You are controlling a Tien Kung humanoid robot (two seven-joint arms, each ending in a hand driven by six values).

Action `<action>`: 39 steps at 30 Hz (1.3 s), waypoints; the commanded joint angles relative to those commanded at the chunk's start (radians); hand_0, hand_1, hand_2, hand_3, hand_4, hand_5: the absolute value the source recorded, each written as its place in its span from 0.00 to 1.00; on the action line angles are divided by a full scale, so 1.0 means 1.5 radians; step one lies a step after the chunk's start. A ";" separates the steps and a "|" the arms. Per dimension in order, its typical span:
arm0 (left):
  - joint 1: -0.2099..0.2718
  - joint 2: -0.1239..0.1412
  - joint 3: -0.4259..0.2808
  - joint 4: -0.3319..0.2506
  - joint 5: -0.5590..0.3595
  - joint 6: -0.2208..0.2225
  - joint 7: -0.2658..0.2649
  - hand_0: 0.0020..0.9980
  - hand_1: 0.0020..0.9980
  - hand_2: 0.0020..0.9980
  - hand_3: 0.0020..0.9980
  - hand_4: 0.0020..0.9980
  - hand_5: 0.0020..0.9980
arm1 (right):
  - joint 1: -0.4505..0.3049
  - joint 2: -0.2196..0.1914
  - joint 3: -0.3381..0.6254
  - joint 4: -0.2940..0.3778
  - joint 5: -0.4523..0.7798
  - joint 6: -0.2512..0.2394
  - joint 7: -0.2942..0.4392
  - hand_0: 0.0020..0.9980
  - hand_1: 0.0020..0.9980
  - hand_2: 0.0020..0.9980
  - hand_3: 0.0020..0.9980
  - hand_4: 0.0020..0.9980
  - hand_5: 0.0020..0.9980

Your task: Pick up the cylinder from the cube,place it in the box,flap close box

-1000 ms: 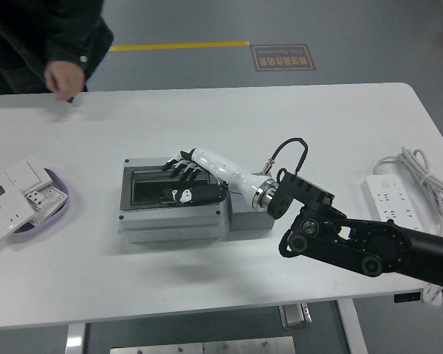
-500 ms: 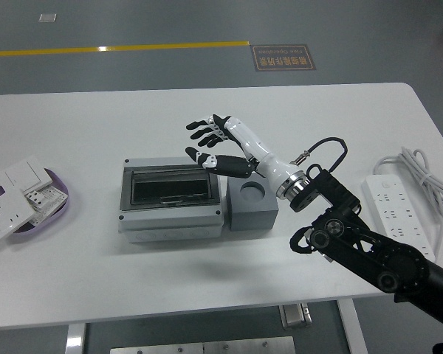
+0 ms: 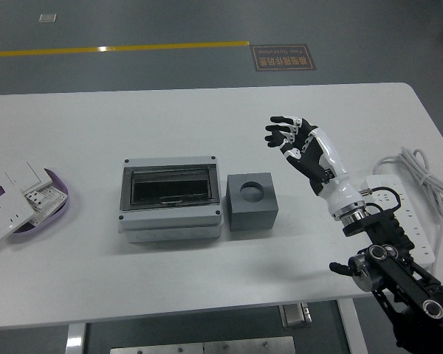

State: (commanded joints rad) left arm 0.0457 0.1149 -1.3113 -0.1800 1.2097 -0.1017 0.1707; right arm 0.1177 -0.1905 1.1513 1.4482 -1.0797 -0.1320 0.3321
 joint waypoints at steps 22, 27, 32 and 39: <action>0.018 0.018 -0.007 0.000 0.020 -0.003 0.008 0.64 0.67 0.59 0.64 0.71 0.28 | -0.024 0.018 0.088 -0.056 0.030 0.010 0.020 0.63 0.60 0.64 0.67 0.68 0.37; 0.016 0.019 -0.004 0.000 0.015 -0.003 0.006 0.64 0.67 0.59 0.64 0.71 0.28 | -0.023 0.019 0.095 -0.053 0.026 0.009 0.018 0.65 0.61 0.65 0.67 0.69 0.36; 0.014 0.019 -0.005 0.000 0.013 -0.002 0.006 0.64 0.66 0.59 0.64 0.71 0.28 | -0.019 0.019 0.098 -0.052 0.024 0.009 0.016 0.65 0.61 0.65 0.67 0.70 0.37; 0.016 0.017 -0.008 0.000 0.011 -0.001 0.007 0.64 0.66 0.59 0.64 0.71 0.28 | -0.015 0.018 0.089 -0.053 0.024 0.009 0.012 0.65 0.62 0.65 0.67 0.70 0.36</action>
State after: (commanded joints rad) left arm 0.0704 0.1409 -1.3226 -0.1800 1.2266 -0.1033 0.1814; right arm 0.0952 -0.1641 1.2847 1.3688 -1.0444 -0.1186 0.3494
